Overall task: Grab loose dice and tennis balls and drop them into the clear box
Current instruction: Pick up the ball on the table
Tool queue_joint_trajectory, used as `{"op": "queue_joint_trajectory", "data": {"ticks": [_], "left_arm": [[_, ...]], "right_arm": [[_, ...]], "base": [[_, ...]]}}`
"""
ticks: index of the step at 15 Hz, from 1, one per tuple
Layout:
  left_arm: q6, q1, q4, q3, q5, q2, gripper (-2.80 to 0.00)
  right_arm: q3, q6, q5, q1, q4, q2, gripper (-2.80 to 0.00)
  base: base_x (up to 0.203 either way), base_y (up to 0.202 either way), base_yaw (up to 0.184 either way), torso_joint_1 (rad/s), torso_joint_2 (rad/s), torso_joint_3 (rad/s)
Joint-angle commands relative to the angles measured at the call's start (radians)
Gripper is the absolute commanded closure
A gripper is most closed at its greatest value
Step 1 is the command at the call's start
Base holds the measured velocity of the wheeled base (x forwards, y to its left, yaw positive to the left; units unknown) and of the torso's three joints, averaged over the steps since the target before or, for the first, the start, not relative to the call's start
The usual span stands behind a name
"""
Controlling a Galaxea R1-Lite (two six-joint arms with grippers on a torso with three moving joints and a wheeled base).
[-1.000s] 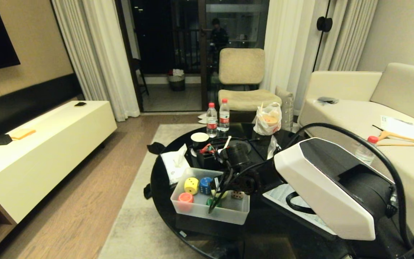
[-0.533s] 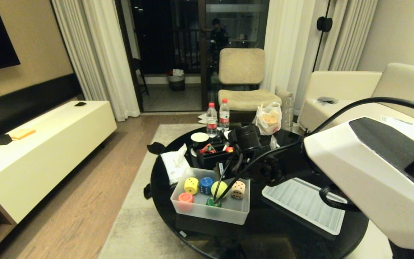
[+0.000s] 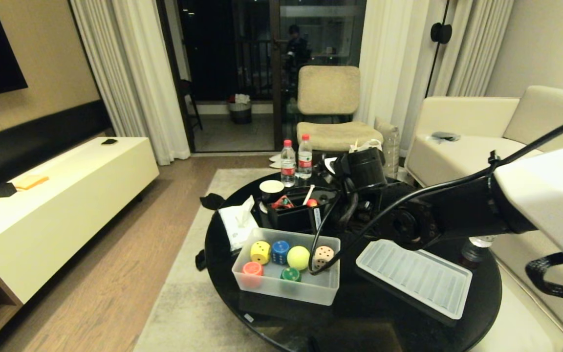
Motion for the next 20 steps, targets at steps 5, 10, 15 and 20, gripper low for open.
{"op": "queue_joint_trajectory", "data": {"ticks": [5, 10, 15, 20], "left_arm": [[0.0, 0.0, 0.0, 0.0, 0.0, 0.001, 0.0], [0.0, 0.0, 0.0, 0.0, 0.0, 0.001, 0.0], [0.0, 0.0, 0.0, 0.0, 0.0, 0.001, 0.0], [0.0, 0.0, 0.0, 0.0, 0.0, 0.001, 0.0]], "right_arm": [[0.126, -0.002, 0.008, -0.133, 0.0, -0.234, 0.0], [0.349, -0.003, 0.007, -0.224, 0.001, -0.535, 0.0], [0.704, -0.022, -0.142, -0.25, 0.005, -0.913, 0.0], [0.911, -0.042, -0.434, -0.256, 0.055, -1.098, 0.0]], "base": [[0.0, 0.0, 0.0, 0.0, 0.0, 0.0], [0.0, 0.0, 0.0, 0.0, 0.0, 0.0], [0.0, 0.0, 0.0, 0.0, 0.0, 0.0], [0.0, 0.0, 0.0, 0.0, 0.0, 0.0]]}}
